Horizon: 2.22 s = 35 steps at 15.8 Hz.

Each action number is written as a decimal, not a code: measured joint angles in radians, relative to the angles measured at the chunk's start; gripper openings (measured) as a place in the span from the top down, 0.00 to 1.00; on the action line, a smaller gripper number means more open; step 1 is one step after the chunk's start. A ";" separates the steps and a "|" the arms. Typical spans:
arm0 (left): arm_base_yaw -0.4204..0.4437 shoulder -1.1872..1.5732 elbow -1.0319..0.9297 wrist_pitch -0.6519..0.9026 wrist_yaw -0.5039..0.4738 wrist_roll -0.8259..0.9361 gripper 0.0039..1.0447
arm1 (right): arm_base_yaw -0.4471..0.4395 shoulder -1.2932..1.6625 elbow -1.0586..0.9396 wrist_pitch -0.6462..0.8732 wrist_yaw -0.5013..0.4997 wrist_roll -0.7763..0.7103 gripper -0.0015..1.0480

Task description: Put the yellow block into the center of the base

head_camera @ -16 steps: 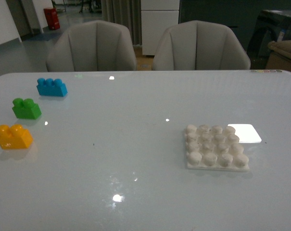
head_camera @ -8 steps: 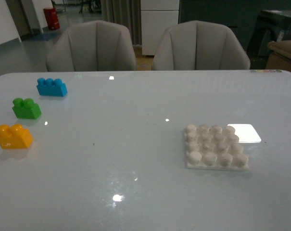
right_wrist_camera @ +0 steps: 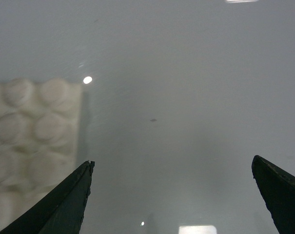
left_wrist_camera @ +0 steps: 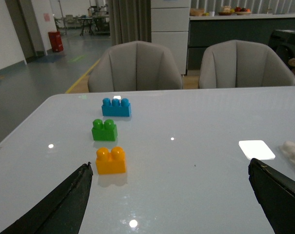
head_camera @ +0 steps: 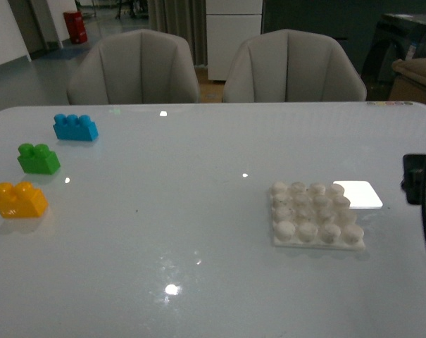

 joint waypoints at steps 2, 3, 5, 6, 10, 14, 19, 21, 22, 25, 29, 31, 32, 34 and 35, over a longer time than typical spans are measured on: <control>0.000 0.000 0.000 0.000 0.000 0.000 0.06 | 0.052 0.035 0.006 -0.002 -0.067 0.056 0.06; 0.000 0.000 0.000 0.000 0.000 0.000 0.06 | 0.071 0.048 0.022 0.005 -0.097 0.085 0.06; 0.000 0.000 0.000 0.000 0.000 0.000 0.06 | 0.083 0.076 0.071 -0.018 -0.135 0.149 0.06; 0.000 0.000 0.000 0.000 0.000 0.000 0.06 | 0.087 0.095 0.092 -0.027 -0.144 0.171 0.06; 0.000 0.000 0.000 0.000 0.000 0.000 0.06 | 0.124 0.146 0.145 -0.077 -0.136 0.193 0.06; 0.000 0.000 0.000 0.000 0.000 0.000 0.06 | 0.135 0.210 0.180 -0.103 -0.116 0.196 0.06; 0.000 0.000 0.000 0.000 0.000 0.000 0.06 | 0.136 0.256 0.225 -0.094 -0.113 0.202 0.06; 0.000 0.000 0.000 0.000 0.000 0.000 0.06 | 0.135 0.264 0.233 -0.092 -0.122 0.206 0.06; 0.000 0.000 0.000 0.000 0.000 0.000 0.06 | 0.136 0.270 0.239 -0.094 -0.122 0.208 0.06; 0.000 0.000 0.000 0.000 0.000 0.000 0.06 | 0.144 0.284 0.258 -0.103 -0.132 0.208 0.06; 0.000 0.000 0.000 0.000 0.000 0.000 0.06 | 0.164 0.297 0.273 -0.102 -0.128 0.208 0.06; 0.000 0.000 0.000 0.000 0.000 0.000 0.06 | 0.177 0.303 0.278 -0.100 -0.124 0.212 0.06; 0.000 0.000 0.000 0.000 0.000 0.000 0.06 | 0.191 0.308 0.286 -0.100 -0.126 0.217 0.06; 0.000 0.000 0.000 0.000 0.000 0.000 0.06 | 0.224 0.310 0.290 -0.098 -0.134 0.241 0.06; 0.000 0.000 0.000 0.000 0.000 0.000 0.06 | 0.242 0.314 0.296 -0.098 -0.134 0.256 0.06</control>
